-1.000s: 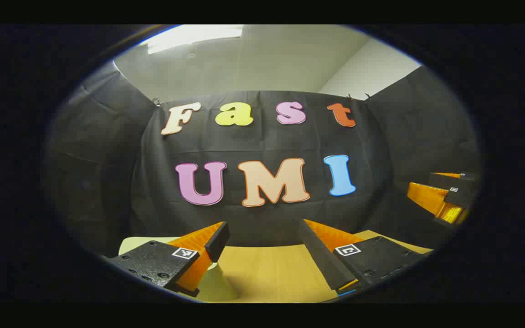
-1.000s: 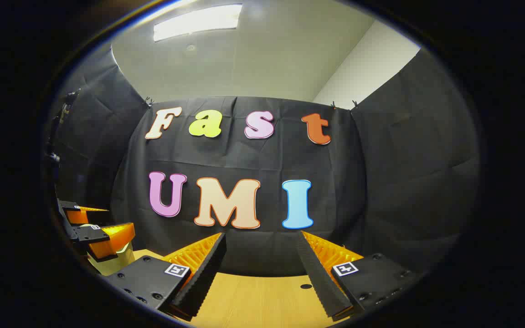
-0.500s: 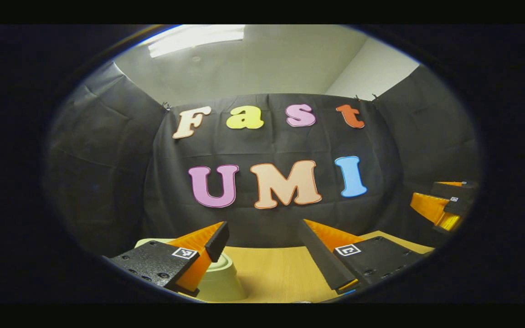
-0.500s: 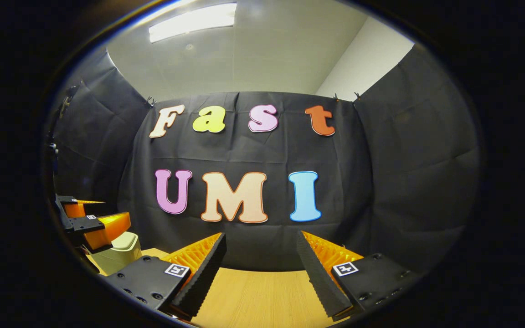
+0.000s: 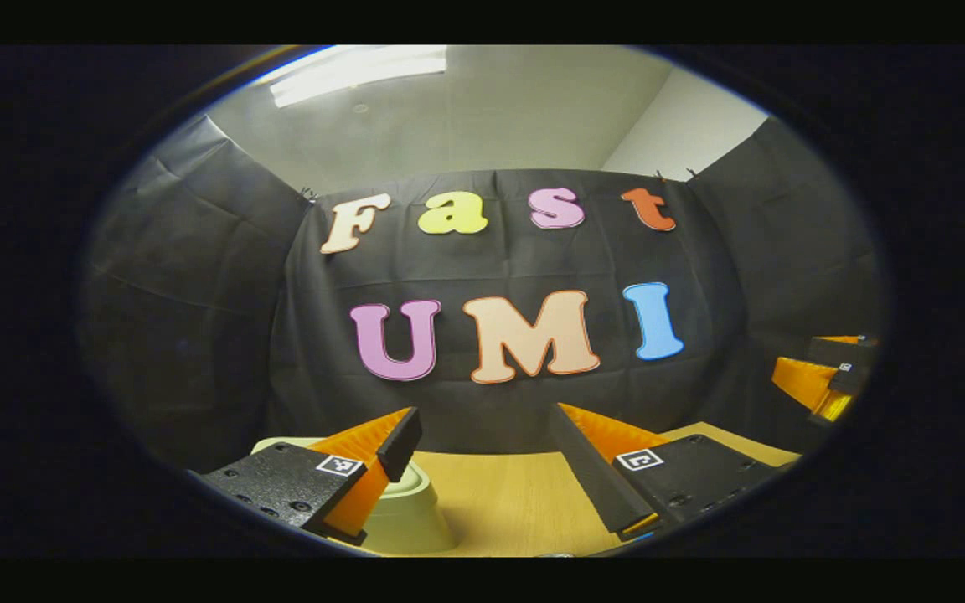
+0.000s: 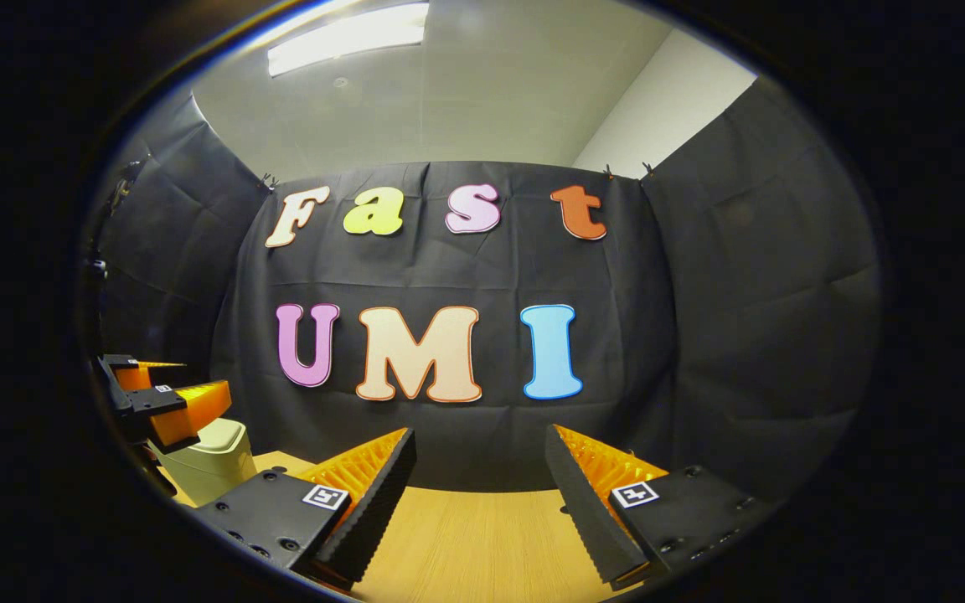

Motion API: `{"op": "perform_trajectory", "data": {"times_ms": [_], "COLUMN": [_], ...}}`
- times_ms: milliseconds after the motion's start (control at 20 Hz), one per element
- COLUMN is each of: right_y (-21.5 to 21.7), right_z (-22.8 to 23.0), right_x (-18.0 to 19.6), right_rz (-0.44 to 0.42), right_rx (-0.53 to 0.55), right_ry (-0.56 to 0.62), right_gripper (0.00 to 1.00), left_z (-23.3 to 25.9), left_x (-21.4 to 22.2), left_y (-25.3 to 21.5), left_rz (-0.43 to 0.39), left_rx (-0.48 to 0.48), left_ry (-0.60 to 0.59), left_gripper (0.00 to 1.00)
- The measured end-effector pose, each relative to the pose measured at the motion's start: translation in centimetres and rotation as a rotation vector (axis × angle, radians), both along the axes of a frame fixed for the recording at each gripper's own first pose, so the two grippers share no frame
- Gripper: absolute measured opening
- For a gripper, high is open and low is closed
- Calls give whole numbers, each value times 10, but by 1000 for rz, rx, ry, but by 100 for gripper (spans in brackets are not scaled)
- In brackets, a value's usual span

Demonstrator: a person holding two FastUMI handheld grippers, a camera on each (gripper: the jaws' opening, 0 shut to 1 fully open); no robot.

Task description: Press the lid of the desktop garbage bin to open it, pick up the crumpled paper on the desktop and throw it into the bin, then pick up the pop can on the desktop and drop it into the bin, and finally close the garbage bin lid.

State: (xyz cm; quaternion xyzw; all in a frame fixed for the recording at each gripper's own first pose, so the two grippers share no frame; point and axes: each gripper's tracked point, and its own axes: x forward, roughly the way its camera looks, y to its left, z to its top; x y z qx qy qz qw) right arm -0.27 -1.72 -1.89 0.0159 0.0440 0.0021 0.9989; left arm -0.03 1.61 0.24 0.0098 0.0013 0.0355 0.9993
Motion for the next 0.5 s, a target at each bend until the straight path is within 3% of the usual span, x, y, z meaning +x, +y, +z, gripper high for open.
{"op": "perform_trajectory", "data": {"times_ms": [300, 450, 500], "right_y": [-4, -1, 1], "right_z": [-8, -13, -16], "right_x": [7, 9, 9], "right_rz": [10, 18, 21], "right_rx": [-15, -19, -21], "right_ry": [12, 23, 24], "right_gripper": [98, 98, 98], "left_z": [-5, -6, -9], "left_x": [3, 4, 5], "left_y": [4, 13, 17], "left_rz": [6, 31, 41], "left_rx": [1, 12, 15], "left_ry": [10, 15, 17], "left_gripper": [92, 63, 58]}}
